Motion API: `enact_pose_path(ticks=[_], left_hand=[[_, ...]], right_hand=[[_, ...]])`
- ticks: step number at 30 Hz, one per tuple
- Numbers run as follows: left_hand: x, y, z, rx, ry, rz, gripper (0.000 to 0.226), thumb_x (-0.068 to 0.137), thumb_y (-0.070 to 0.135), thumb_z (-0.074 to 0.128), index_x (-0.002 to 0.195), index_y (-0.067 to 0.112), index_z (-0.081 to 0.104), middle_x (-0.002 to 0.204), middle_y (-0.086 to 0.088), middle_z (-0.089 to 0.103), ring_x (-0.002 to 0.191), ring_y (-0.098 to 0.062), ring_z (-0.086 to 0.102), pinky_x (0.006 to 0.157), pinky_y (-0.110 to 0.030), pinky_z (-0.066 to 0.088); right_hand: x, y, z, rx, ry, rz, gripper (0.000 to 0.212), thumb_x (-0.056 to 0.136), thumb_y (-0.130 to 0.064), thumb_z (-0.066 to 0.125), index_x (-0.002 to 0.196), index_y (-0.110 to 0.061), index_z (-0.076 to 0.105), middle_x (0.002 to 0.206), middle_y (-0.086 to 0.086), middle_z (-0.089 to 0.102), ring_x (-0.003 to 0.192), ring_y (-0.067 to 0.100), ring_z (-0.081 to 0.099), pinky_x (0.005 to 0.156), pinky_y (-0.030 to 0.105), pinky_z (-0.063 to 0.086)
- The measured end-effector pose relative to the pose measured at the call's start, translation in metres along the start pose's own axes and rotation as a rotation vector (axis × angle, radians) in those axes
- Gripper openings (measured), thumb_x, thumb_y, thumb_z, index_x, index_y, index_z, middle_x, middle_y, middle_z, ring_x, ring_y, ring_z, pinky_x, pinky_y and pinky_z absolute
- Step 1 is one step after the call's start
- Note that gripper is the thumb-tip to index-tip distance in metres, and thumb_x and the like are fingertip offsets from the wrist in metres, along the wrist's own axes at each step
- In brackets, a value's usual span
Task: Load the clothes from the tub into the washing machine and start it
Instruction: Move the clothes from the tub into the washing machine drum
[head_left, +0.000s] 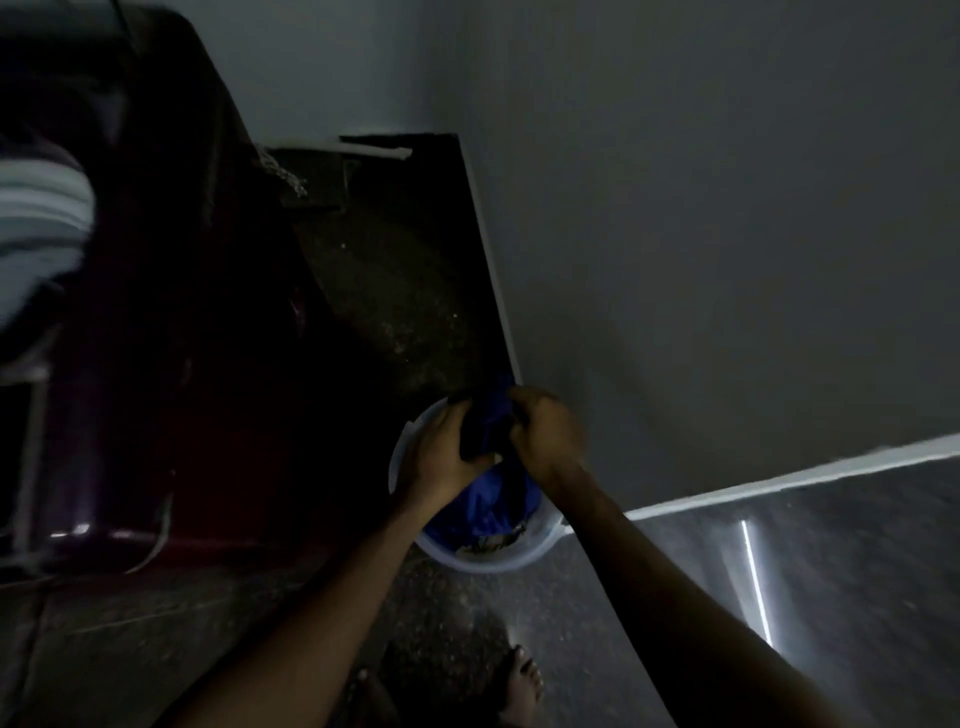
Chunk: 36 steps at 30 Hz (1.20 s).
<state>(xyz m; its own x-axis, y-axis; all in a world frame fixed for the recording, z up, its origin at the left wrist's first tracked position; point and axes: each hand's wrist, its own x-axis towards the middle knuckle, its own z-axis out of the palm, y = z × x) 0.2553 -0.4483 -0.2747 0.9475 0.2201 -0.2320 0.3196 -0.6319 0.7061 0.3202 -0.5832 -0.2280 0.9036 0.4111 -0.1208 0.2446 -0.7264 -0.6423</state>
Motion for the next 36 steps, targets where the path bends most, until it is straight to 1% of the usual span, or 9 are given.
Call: enact_pose_path(ticks=[11, 15, 19, 22, 25, 28, 30, 33, 36], left_hand=[[-0.057, 0.153, -0.132, -0.231, 0.094, -0.125, 0.085, 0.061, 0.054, 0.072, 0.136, 0.025, 0.044, 0.130, -0.004, 0.059, 0.119, -0.020, 0.058, 0.096, -0.042, 0.050], [-0.066, 0.182, -0.150, -0.224, 0.157, -0.104, 0.054, 0.084, 0.033, 0.065, 0.136, 0.025, 0.051, 0.130, -0.006, 0.061, 0.117, -0.025, 0.059, 0.096, -0.041, 0.050], [-0.069, 0.206, -0.166, -0.174, 0.244, -0.074, 0.029, 0.091, 0.021, 0.060, 0.120, 0.022, 0.063, 0.114, -0.007, 0.067, 0.104, -0.027, 0.063, 0.084, -0.031, 0.051], [-0.072, 0.222, -0.184, -0.274, 0.309, -0.071, 0.026, 0.091, 0.021, 0.063, 0.116, 0.017, 0.066, 0.110, -0.009, 0.068, 0.100, -0.027, 0.063, 0.081, -0.031, 0.050], [-0.071, 0.237, -0.205, -0.450, 0.313, -0.020, 0.028, 0.089, 0.024, 0.068, 0.114, 0.013, 0.067, 0.109, -0.008, 0.070, 0.099, -0.024, 0.065, 0.085, -0.034, 0.054], [-0.075, 0.251, -0.225, -0.789, 0.260, -0.053, 0.026, 0.087, 0.022, 0.073, 0.110, 0.011, 0.069, 0.109, -0.009, 0.071, 0.096, -0.022, 0.068, 0.086, -0.040, 0.057], [-0.079, 0.256, -0.239, -1.055, 0.220, -0.083, 0.020, 0.085, 0.017, 0.074, 0.104, 0.011, 0.069, 0.109, -0.012, 0.072, 0.094, -0.024, 0.070, 0.084, -0.039, 0.057], [-0.079, 0.253, -0.260, -1.243, 0.228, -0.098, 0.025, 0.086, 0.014, 0.073, 0.110, 0.007, 0.067, 0.108, -0.013, 0.072, 0.096, -0.030, 0.070, 0.085, -0.045, 0.058], [-0.072, 0.232, -0.282, -0.891, 0.425, -0.070, 0.024, 0.086, 0.020, 0.073, 0.108, 0.011, 0.067, 0.108, -0.012, 0.071, 0.099, -0.030, 0.068, 0.087, -0.048, 0.056]], right_hand=[[-0.030, -0.140, -0.153, 0.210, 0.066, -0.149, 0.036, 0.083, 0.008, 0.051, 0.111, -0.006, 0.069, 0.106, 0.011, 0.071, 0.093, 0.025, 0.066, 0.080, 0.039, 0.054], [-0.041, -0.157, -0.177, 0.260, 0.059, -0.172, 0.031, 0.087, 0.002, 0.053, 0.112, -0.008, 0.069, 0.109, 0.007, 0.070, 0.094, 0.015, 0.065, 0.081, 0.027, 0.052], [-0.061, -0.151, -0.188, 0.514, 0.115, -0.131, 0.018, 0.088, -0.019, 0.067, 0.106, -0.021, 0.068, 0.105, -0.006, 0.069, 0.099, 0.007, 0.064, 0.088, 0.038, 0.053], [-0.083, -0.132, -0.191, 0.549, 0.144, 0.017, 0.053, 0.078, -0.035, 0.078, 0.125, -0.027, 0.056, 0.123, -0.016, 0.056, 0.113, -0.001, 0.052, 0.090, 0.021, 0.044], [-0.088, -0.112, -0.180, 0.449, -0.010, 0.119, 0.102, 0.064, -0.048, 0.084, 0.147, -0.026, 0.028, 0.135, -0.019, 0.033, 0.123, 0.001, 0.033, 0.101, 0.025, 0.035], [-0.079, -0.106, -0.155, 0.308, -0.106, 0.049, 0.120, 0.050, -0.061, 0.087, 0.146, -0.028, 0.023, 0.146, -0.015, 0.033, 0.131, 0.007, 0.037, 0.109, 0.035, 0.038], [-0.073, -0.106, -0.138, 0.276, -0.090, 0.072, 0.109, 0.056, -0.062, 0.083, 0.144, -0.024, 0.031, 0.139, -0.009, 0.043, 0.128, 0.013, 0.044, 0.107, 0.039, 0.040], [-0.067, -0.117, -0.134, 0.386, -0.053, 0.140, 0.053, 0.083, -0.041, 0.071, 0.127, -0.019, 0.053, 0.111, -0.006, 0.059, 0.115, 0.020, 0.057, 0.095, 0.034, 0.047], [-0.062, -0.121, -0.149, 0.481, -0.068, 0.096, 0.031, 0.092, -0.016, 0.062, 0.123, -0.014, 0.057, 0.109, -0.003, 0.063, 0.109, 0.018, 0.061, 0.082, 0.018, 0.046]])
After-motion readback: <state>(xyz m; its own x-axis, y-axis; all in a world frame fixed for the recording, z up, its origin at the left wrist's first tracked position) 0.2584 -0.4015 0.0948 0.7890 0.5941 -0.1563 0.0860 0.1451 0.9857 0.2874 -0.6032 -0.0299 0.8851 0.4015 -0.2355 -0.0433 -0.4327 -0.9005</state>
